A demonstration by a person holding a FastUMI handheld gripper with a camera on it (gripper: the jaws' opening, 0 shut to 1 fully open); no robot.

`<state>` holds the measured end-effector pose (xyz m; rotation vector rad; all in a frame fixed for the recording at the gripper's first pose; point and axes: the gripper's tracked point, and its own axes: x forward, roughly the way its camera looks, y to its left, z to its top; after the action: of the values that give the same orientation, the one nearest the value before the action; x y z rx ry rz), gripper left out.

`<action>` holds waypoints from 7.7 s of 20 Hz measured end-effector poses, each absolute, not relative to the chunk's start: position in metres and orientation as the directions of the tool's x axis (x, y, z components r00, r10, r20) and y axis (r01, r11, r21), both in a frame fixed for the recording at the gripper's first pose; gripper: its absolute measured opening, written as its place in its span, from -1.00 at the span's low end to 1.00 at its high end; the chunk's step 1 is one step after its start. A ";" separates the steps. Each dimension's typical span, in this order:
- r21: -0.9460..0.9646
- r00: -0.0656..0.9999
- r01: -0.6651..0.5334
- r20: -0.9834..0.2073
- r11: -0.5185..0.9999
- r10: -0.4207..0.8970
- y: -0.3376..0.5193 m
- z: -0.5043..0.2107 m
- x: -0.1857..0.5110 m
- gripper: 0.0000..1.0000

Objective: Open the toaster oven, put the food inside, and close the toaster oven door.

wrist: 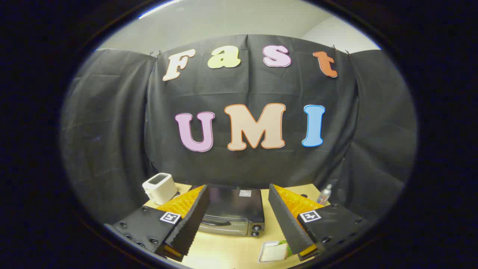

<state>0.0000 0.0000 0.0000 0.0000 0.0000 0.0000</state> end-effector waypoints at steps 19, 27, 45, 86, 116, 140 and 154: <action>0.005 0.997 0.049 -0.068 0.999 -0.048 0.071 -0.077 0.063 0.99; 0.038 0.993 0.024 -0.120 0.999 -0.019 0.106 -0.176 0.100 0.99; 0.027 0.995 0.100 -0.029 0.995 -0.100 0.102 -0.244 0.138 0.97; -0.146 0.653 0.418 -0.637 0.897 -0.408 0.074 -0.460 -0.023 0.75; 0.124 0.841 0.456 -0.383 0.881 -0.382 -0.174 -0.314 -0.019 0.79; 0.418 0.873 0.218 -0.488 0.882 0.016 -0.172 -0.381 0.001 -0.20; 0.847 0.979 0.133 -0.193 0.515 0.064 -0.062 -0.306 0.010 -0.21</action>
<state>0.0105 -0.0621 -0.3062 1.0310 0.2099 -0.0413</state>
